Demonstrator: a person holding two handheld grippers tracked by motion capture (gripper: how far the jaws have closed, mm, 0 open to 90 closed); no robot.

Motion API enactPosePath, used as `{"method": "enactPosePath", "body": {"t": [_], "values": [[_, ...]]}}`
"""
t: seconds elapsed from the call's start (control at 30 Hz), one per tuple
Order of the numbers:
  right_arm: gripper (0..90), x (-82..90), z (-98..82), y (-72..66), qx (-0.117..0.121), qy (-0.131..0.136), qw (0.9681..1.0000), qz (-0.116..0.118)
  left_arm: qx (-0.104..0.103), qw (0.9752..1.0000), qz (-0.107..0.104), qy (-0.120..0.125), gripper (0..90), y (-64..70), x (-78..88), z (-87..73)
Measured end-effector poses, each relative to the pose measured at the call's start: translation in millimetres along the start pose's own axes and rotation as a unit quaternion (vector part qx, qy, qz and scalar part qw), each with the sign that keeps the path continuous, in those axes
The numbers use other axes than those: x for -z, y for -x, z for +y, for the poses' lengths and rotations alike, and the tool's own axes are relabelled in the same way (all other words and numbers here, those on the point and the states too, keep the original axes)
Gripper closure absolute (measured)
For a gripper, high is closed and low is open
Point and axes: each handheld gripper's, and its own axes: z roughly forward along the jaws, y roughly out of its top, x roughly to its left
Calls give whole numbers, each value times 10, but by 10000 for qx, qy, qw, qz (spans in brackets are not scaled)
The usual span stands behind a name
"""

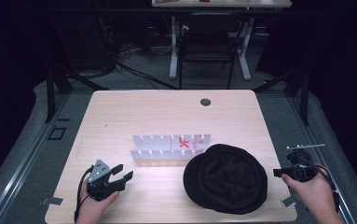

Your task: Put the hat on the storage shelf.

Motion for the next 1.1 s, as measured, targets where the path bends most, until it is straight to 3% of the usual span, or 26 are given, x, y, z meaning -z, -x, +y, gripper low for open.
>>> {"method": "enactPosePath", "body": {"t": [0.13, 0.3, 0.33, 0.53, 0.63, 0.8, 0.93, 1.03, 1.1], "values": [[670, -1, 52, -67, -88, -144, 9998, 51, 9, 10000, 15, 14, 481, 8, -12, -2], [676, -6, 91, -132, 69, -337, 9994, -78, 7, 10000, -10, 18, 480, 20, -26, 1], [676, -35, 90, -150, -105, -300, 9994, 118, -22, 10000, -31, -16, 480, 25, -27, 3], [691, -64, 94, -160, -83, -423, 9991, 17, -36, 10000, -41, -16, 478, 33, -34, 4], [687, -100, 96, -149, -242, -552, 9980, 187, -42, 10000, -38, -16, 478, 32, -37, 4], [681, -64, 85, -201, -119, -576, 9978, 290, -30, 10000, -35, -54, 477, 30, -44, 0], [685, -80, 67, -240, -18, -618, 9978, 229, -45, 10000, -39, -55, 477, 29, -44, 1], [696, -123, 63, -226, -28, -662, 9976, 191, -48, 10000, -44, -24, 477, 37, -43, 1], [720, -190, 48, -206, -119, -667, 9973, 287, -52, 10000, -46, -30, 477, 32, -42, 1]]}}
